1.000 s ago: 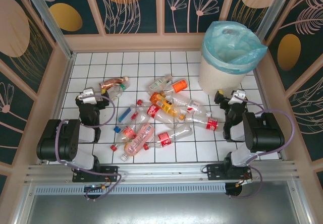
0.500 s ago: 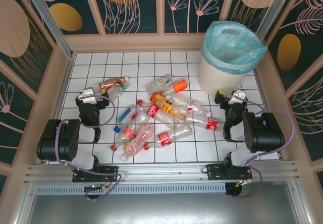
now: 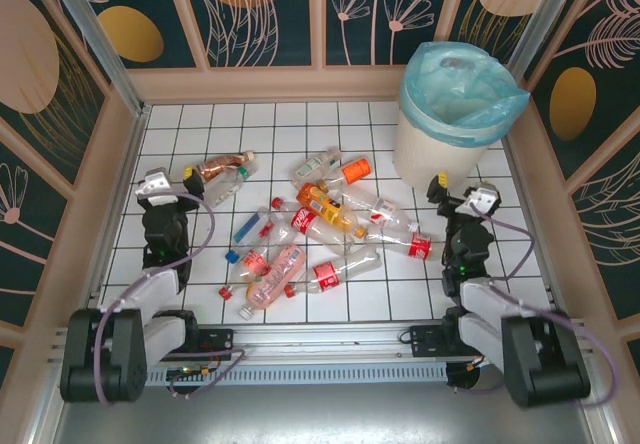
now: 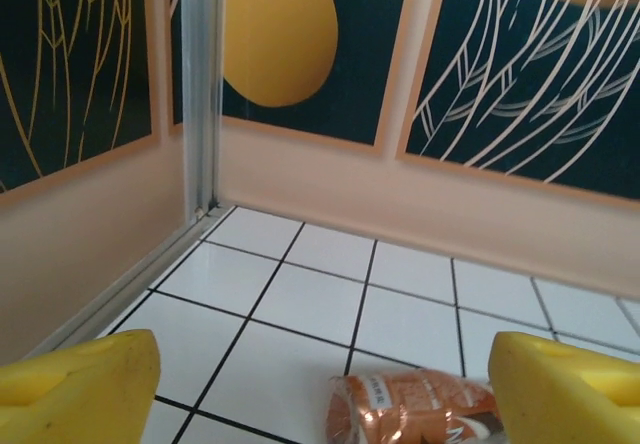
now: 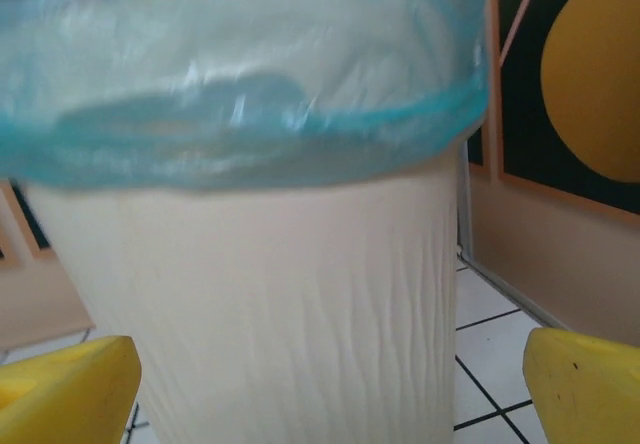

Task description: Put the plastic bottles in the bin

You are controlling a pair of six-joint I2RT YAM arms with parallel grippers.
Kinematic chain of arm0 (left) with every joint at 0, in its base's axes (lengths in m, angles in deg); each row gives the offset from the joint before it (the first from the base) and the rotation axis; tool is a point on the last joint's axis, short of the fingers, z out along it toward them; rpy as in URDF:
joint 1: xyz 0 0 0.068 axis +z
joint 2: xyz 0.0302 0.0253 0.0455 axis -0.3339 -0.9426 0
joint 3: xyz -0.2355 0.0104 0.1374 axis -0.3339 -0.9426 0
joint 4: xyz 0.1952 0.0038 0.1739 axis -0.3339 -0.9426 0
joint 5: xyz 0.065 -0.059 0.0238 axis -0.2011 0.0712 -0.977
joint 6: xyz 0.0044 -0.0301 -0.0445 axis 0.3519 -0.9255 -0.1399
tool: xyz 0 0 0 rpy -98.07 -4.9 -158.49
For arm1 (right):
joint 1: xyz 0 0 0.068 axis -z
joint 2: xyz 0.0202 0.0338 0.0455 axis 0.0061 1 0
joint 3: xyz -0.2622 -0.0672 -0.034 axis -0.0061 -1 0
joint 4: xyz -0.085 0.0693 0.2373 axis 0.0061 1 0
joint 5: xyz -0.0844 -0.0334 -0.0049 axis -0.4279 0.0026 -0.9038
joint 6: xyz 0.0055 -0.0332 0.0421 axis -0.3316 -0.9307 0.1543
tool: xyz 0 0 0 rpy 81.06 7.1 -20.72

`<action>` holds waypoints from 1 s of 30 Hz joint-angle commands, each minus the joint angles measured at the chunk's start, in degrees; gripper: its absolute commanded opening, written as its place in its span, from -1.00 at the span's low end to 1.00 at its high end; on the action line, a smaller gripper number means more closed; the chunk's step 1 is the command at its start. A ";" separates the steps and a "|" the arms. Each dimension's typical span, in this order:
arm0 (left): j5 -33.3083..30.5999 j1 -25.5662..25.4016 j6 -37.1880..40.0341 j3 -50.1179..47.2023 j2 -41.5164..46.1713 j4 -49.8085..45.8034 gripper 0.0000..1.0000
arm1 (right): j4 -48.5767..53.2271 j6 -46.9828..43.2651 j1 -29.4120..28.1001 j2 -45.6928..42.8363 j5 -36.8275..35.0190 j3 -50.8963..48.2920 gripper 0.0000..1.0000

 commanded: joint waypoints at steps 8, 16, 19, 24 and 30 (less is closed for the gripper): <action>3.44 -9.12 -0.47 7.53 11.32 -15.62 0.50 | 64.07 25.97 -1.24 -11.53 12.63 17.49 0.70; 6.07 -24.03 0.80 15.57 11.90 -28.73 0.44 | 86.89 35.55 -4.76 -11.95 20.41 26.58 0.74; 6.87 -30.63 2.87 17.14 10.64 -29.14 0.43 | 90.98 45.95 -4.56 -12.83 16.82 26.35 0.74; 5.44 -43.30 10.93 22.06 3.02 -29.06 0.44 | 94.18 47.13 0.14 -11.55 17.81 27.67 0.74; 7.57 -53.77 18.13 29.81 -9.05 -29.13 0.47 | 94.37 39.53 19.10 -11.74 28.96 27.15 0.67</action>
